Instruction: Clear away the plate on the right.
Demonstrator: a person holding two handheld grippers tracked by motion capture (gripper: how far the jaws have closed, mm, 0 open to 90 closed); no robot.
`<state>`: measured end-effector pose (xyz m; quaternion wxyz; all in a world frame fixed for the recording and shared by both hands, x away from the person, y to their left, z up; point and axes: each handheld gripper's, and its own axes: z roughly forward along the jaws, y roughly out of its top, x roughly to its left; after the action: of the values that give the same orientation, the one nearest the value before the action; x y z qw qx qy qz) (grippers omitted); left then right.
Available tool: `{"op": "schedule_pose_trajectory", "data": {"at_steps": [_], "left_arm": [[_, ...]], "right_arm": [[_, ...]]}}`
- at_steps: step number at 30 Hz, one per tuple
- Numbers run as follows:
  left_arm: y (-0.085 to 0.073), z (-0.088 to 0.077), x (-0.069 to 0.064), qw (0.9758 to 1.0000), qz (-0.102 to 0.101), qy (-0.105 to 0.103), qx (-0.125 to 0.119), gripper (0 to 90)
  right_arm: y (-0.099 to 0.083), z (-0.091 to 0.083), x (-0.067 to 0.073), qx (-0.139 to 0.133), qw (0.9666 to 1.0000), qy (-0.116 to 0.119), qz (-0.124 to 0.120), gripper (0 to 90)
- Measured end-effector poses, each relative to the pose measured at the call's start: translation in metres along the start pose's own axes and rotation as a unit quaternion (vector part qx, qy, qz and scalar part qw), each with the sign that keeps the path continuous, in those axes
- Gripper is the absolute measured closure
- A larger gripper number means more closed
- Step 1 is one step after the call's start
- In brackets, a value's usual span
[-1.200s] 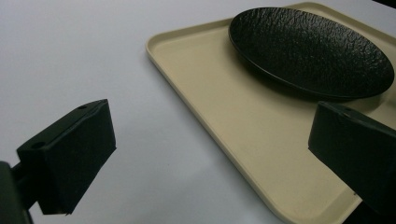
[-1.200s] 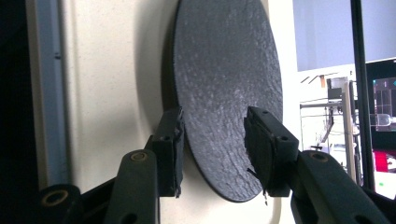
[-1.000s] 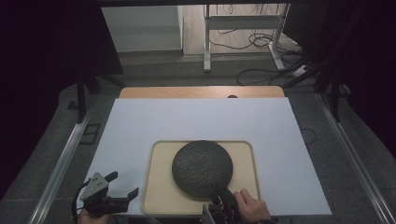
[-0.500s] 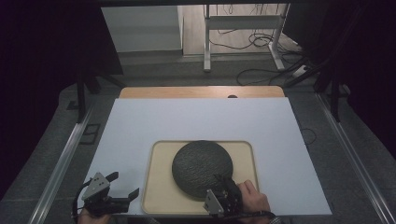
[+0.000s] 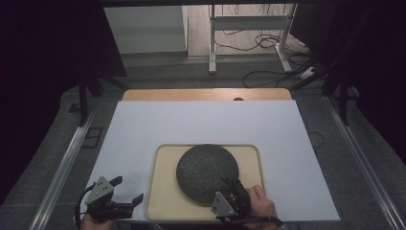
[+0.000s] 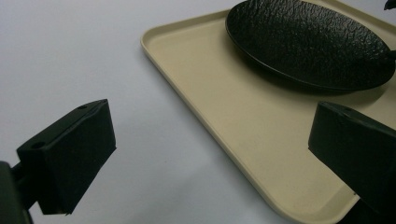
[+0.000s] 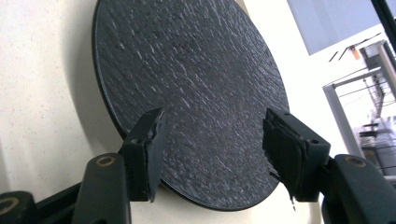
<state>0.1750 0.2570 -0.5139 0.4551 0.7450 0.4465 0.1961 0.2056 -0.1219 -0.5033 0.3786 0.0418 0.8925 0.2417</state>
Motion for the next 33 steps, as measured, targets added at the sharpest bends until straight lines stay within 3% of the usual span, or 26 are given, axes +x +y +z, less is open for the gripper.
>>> {"op": "schedule_pose_trajectory", "data": {"at_steps": [4,19,33], "left_arm": [[0.0,0.0,0.0,1.0,0.001,0.001,0.001,0.4],[0.0,-0.001,-0.001,1.0,0.003,0.003,0.0,0.4],[-0.001,-0.002,-0.001,1.0,0.002,0.006,-0.002,0.4]], "right_arm": [[-0.003,0.0,-0.003,-0.007,0.9993,0.003,0.037,35.9],[-0.014,-0.002,-0.018,-0.018,0.9957,0.022,0.088,28.7],[-0.025,-0.003,-0.033,-0.026,0.9877,0.035,0.15,21.4]]}}
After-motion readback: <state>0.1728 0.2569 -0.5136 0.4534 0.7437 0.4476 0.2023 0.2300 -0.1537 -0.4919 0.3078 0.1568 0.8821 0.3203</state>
